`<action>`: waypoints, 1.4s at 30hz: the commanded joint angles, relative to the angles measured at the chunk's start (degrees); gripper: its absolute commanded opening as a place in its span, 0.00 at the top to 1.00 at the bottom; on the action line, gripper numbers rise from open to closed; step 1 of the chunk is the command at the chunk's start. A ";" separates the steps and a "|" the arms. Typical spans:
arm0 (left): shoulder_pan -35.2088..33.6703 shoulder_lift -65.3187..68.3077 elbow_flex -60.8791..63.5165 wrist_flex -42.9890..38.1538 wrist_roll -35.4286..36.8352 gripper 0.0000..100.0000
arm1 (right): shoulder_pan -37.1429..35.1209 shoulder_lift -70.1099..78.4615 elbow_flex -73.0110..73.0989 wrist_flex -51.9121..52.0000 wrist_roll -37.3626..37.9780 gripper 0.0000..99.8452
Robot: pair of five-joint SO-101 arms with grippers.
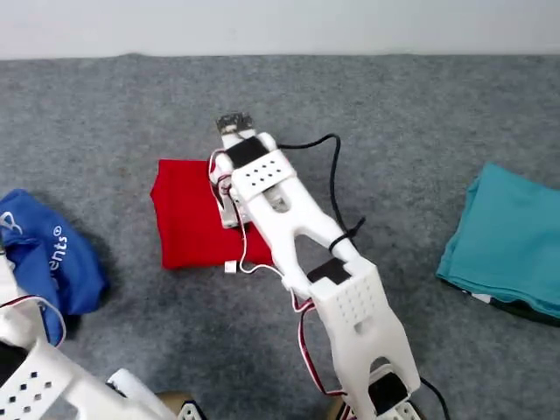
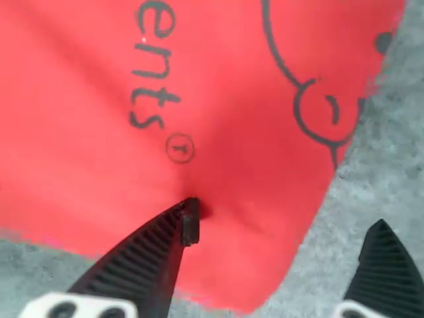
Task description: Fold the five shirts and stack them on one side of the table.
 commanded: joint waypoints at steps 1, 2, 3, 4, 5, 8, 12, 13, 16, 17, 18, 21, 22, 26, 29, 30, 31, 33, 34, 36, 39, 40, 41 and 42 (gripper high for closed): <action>0.35 -0.26 -0.13 -0.09 -0.44 0.99 | -2.15 1.10 -0.53 -0.40 0.09 0.63; 0.35 -0.26 0.04 -0.53 -0.44 0.99 | -2.86 1.89 -0.53 -0.31 0.09 0.63; 0.35 -0.26 0.48 -1.05 -0.44 0.99 | -3.56 2.77 -0.53 -0.31 0.09 0.63; 0.35 -0.26 1.01 -1.67 -0.44 0.99 | -4.18 3.47 -0.53 -0.31 0.09 0.63; 0.35 -0.26 1.45 -2.02 -0.44 0.99 | -4.70 4.26 -0.53 -0.40 0.09 0.63; 0.35 -0.44 1.89 -2.20 -0.44 0.99 | -5.67 6.02 -0.53 -0.31 0.09 0.63; 0.35 -0.53 1.89 -2.20 -0.44 0.99 | -5.41 7.16 -0.53 0.22 0.09 0.68; 0.35 -0.53 1.89 -2.20 -0.44 0.99 | -5.32 7.25 -0.53 0.22 0.35 0.72; 0.35 -0.53 1.89 -2.20 -0.44 0.99 | -4.09 7.78 -0.53 -0.04 0.79 0.85; 0.35 -0.53 1.89 -2.20 -0.44 0.99 | -3.65 7.78 -0.53 -0.04 2.11 0.89; 0.35 -0.53 1.89 -2.20 -0.44 0.99 | -3.12 7.78 -0.53 0.13 4.04 0.92; 0.35 -0.53 1.89 -2.20 -0.44 0.99 | -1.71 7.34 -0.53 1.01 8.26 0.99; 0.35 -0.53 1.80 -2.20 -0.44 0.99 | -1.10 7.16 -0.62 1.89 8.79 0.99; 0.35 -0.35 1.80 -2.20 -0.44 0.99 | 0.92 4.79 -0.62 6.90 9.49 0.99; 0.35 -0.35 1.89 -2.20 -0.35 0.99 | 1.63 3.12 -0.62 11.74 13.71 0.99; 0.35 -0.35 1.98 -2.20 -0.35 0.99 | 1.63 2.59 -0.26 12.79 15.65 0.99; 0.35 -0.35 1.98 -2.20 -0.35 0.99 | 1.63 1.98 0.53 13.05 17.32 0.99; 0.35 -0.35 1.98 -2.20 -0.35 0.99 | 1.71 0.13 3.25 13.05 19.34 0.99; 0.35 -0.35 1.89 -2.20 -0.35 0.99 | 1.71 -1.19 4.66 12.97 19.87 0.99; 0.35 -0.44 1.54 -2.20 -0.26 0.99 | 1.54 -4.09 7.82 12.97 20.40 0.99; 0.35 -0.53 1.54 -1.85 -0.35 0.99 | 1.71 -9.98 14.95 12.97 20.92 0.99; 0.35 -0.53 1.54 -1.85 -0.35 0.99 | 1.80 -12.09 17.85 12.97 22.24 0.99; 0.35 -0.62 1.54 -1.76 -0.26 0.99 | 2.24 -14.37 20.92 12.97 24.18 0.99; 0.26 -0.62 1.54 -1.76 -0.26 0.99 | 2.86 -16.66 24.00 12.88 26.11 0.99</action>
